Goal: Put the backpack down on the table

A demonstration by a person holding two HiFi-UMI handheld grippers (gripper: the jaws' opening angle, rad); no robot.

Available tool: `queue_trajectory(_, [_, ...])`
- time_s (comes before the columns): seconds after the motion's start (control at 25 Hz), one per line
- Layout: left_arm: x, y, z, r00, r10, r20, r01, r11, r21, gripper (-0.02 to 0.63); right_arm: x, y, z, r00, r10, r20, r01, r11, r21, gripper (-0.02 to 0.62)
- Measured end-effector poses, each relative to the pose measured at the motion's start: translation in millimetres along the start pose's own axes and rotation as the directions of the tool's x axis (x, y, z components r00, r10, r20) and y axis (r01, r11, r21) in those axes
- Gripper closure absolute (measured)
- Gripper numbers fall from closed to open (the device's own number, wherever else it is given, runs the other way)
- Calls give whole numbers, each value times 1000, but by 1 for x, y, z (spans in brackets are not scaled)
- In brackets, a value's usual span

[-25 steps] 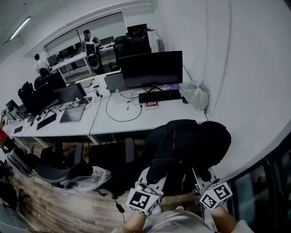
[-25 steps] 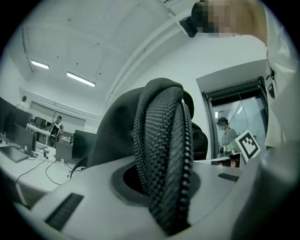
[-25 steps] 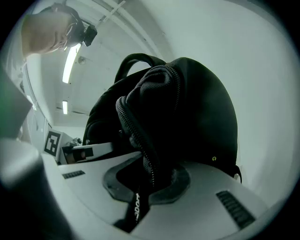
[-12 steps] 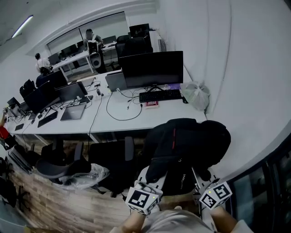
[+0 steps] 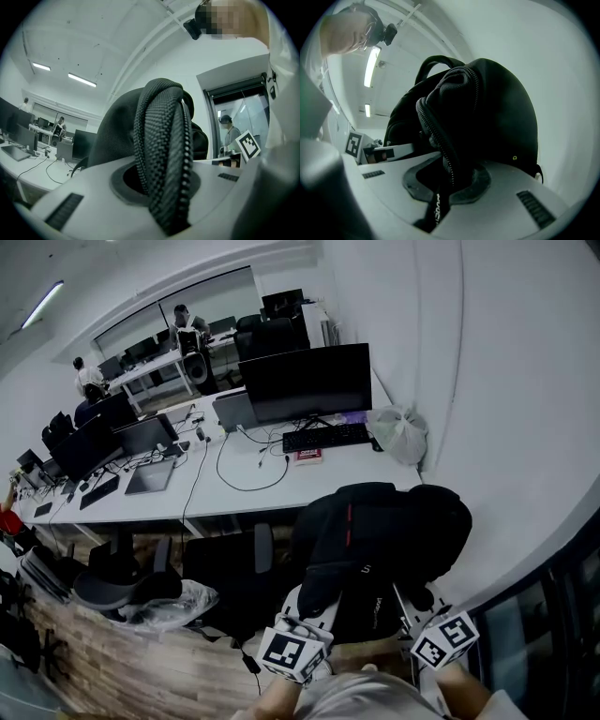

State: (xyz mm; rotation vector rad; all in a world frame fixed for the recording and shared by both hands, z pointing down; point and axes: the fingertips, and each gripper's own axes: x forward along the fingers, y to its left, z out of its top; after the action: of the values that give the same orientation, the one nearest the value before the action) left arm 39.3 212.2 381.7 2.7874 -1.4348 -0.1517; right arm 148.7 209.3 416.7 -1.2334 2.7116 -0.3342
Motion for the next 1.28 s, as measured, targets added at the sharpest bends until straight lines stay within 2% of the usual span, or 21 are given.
queue_trajectory(0.72, [30, -16, -1, 1000, 23, 14, -23, 1000, -3, 558, -11, -30, 15, 1000, 13, 0, -13, 1000, -18, 566])
queue_trajectory(1.16, [41, 20, -9, 1000, -12, 17, 12, 1000, -13, 558, 23, -32, 6, 1000, -21, -13, 21, 1000, -17, 566])
queue_trajectory(1.28, [46, 46, -4, 999, -25, 23, 25, 1000, -18, 558, 49, -29, 8, 999, -35, -12, 35, 999, -21, 566])
